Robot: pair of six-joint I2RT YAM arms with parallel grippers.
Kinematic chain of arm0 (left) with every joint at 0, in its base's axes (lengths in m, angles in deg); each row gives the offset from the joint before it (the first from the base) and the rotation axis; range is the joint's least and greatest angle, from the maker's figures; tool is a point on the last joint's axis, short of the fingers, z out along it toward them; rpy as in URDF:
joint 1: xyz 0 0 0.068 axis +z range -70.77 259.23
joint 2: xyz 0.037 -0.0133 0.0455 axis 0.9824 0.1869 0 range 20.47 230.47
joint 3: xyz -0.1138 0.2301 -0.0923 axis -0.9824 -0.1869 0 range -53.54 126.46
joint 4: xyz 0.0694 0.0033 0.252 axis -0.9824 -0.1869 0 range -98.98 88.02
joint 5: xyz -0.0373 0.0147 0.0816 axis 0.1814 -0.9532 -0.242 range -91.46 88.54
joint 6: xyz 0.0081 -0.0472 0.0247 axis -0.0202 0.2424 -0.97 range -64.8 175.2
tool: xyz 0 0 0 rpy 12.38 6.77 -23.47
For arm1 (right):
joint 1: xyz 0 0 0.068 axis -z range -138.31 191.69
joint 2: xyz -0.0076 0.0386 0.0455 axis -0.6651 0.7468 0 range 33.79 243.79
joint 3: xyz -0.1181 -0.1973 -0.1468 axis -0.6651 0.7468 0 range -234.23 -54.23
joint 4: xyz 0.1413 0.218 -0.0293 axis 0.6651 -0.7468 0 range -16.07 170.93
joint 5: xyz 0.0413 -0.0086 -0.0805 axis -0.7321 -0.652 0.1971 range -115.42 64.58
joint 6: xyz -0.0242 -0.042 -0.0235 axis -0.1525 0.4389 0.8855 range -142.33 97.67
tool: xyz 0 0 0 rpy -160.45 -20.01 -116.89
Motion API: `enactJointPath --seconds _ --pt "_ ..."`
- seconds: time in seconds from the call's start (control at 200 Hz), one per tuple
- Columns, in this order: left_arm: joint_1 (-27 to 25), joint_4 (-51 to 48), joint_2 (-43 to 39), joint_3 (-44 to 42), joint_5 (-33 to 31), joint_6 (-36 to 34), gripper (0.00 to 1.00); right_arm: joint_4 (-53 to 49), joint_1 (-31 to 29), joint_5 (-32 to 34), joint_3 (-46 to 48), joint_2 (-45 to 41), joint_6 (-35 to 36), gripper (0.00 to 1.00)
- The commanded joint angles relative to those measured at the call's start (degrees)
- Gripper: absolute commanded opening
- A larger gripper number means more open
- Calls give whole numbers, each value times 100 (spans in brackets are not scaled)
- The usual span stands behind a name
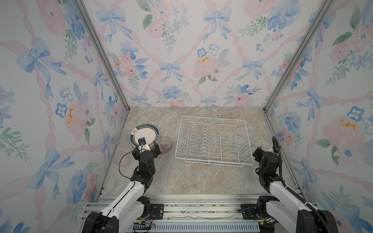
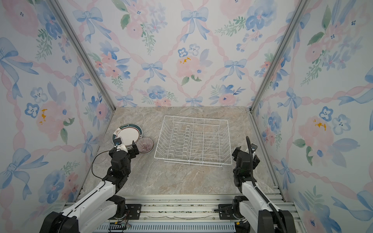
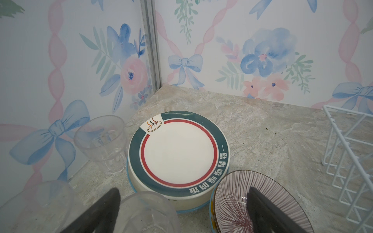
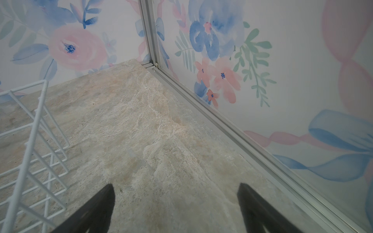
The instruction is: Unload the mixed dishes from the dish rack
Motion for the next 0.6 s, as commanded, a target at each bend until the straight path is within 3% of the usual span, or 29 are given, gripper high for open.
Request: enactJointPath --seconds 0.0,0.315,0.525,0.595 --pt "132 491 83 -187 299 -157 98 537 96 -63 -64 324 -30 97" --pt "615 1284 277 -607 989 -218 98 1017 142 -256 -665 1633 -50 97" --pt "934 1923 1101 -411 1299 -306 98 1798 146 -274 -789 2354 124 97" --pt "1004 1960 1471 -263 1378 -281 98 1567 134 -294 -858 2298 120 97"
